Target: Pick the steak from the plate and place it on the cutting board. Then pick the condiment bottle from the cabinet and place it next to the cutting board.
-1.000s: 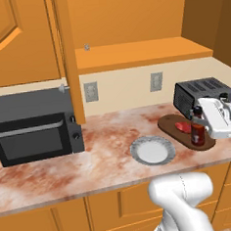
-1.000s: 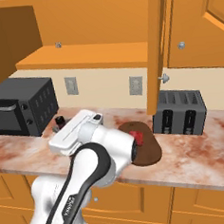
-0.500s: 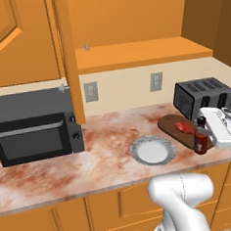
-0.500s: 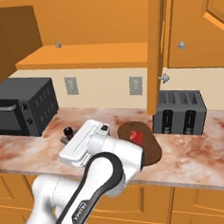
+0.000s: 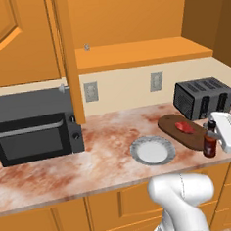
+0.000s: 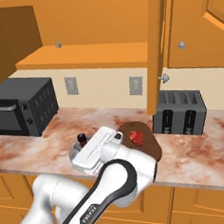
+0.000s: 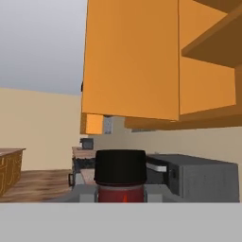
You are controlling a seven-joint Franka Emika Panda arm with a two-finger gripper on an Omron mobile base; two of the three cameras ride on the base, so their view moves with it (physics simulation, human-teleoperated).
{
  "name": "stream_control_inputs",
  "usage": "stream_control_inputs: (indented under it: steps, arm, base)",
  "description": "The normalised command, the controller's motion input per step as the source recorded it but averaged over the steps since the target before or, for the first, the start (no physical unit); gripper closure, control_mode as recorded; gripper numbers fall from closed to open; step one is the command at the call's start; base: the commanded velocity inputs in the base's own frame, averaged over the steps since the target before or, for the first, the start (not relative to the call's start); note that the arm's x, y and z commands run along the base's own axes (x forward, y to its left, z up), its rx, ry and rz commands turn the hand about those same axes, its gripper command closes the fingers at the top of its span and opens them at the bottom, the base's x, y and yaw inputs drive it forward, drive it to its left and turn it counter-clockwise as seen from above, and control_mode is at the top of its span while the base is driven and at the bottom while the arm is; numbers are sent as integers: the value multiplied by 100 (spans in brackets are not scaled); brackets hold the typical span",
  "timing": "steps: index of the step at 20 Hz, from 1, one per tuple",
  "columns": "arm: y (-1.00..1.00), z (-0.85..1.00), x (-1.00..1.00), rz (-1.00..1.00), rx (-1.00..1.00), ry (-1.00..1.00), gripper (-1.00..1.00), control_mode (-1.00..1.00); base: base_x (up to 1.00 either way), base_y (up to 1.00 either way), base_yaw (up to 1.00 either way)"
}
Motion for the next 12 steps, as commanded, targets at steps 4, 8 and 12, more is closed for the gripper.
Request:
stream_control_inputs:
  steps: [4,8,12]
  arm:
    - [-15,-20,21,-2,0,-2,100,-100]
    - [-8,-20,32,-1,0,-5,100,-100]
    - [-2,-37,39,-1,3,-5,100,-100]
  base:
    - [0,0,0]
    - [0,0,0]
    - [0,0,0]
